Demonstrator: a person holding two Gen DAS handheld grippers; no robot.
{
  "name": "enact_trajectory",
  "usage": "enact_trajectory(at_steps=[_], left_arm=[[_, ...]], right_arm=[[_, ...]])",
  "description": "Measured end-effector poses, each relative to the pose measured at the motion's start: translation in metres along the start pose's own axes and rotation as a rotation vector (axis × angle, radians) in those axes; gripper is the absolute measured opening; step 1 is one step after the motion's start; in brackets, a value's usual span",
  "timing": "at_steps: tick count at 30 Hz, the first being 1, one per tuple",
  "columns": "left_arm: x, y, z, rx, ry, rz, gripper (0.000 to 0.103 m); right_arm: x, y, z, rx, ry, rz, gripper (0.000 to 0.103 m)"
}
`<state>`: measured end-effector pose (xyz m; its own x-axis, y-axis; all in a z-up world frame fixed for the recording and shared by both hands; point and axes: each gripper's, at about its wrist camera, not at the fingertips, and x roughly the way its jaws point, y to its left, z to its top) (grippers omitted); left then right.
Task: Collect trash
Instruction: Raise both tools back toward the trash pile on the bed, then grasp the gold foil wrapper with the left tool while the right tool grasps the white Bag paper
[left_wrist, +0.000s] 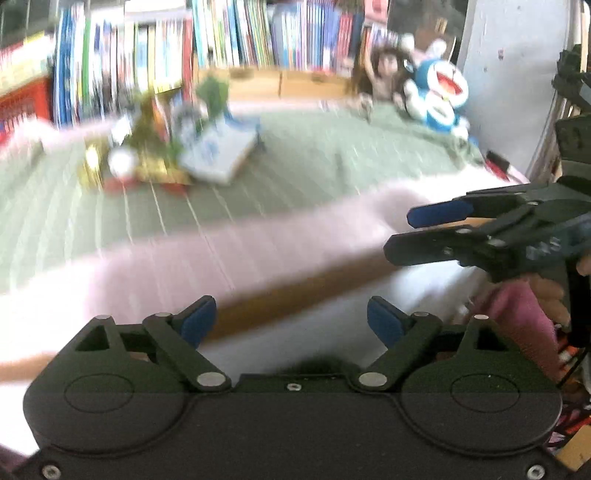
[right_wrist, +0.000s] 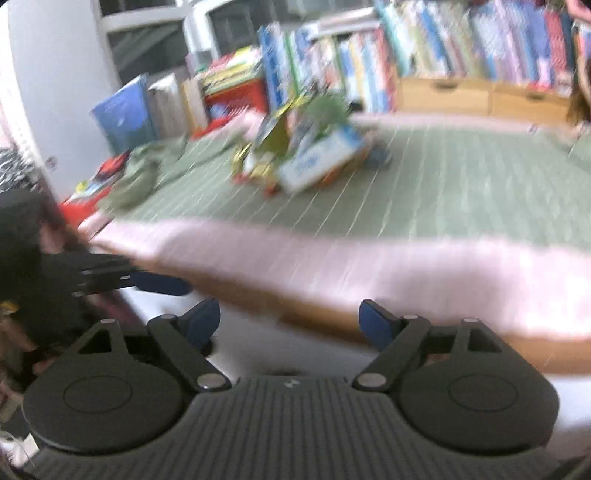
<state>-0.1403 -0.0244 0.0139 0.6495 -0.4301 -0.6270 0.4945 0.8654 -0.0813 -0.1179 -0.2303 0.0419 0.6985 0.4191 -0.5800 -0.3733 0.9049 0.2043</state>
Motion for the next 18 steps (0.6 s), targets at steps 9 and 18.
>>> enact_trajectory(at_steps=[9, 18], left_arm=[[0.017, 0.033, 0.05, -0.066, -0.122, 0.221, 0.082], [0.073, 0.116, 0.092, -0.471, -0.13, 0.208, 0.055]], right_arm=[[0.046, -0.015, 0.048, -0.001, -0.06, -0.178, 0.089], [0.082, -0.056, 0.096, 0.295, 0.023, -0.106, 0.089]])
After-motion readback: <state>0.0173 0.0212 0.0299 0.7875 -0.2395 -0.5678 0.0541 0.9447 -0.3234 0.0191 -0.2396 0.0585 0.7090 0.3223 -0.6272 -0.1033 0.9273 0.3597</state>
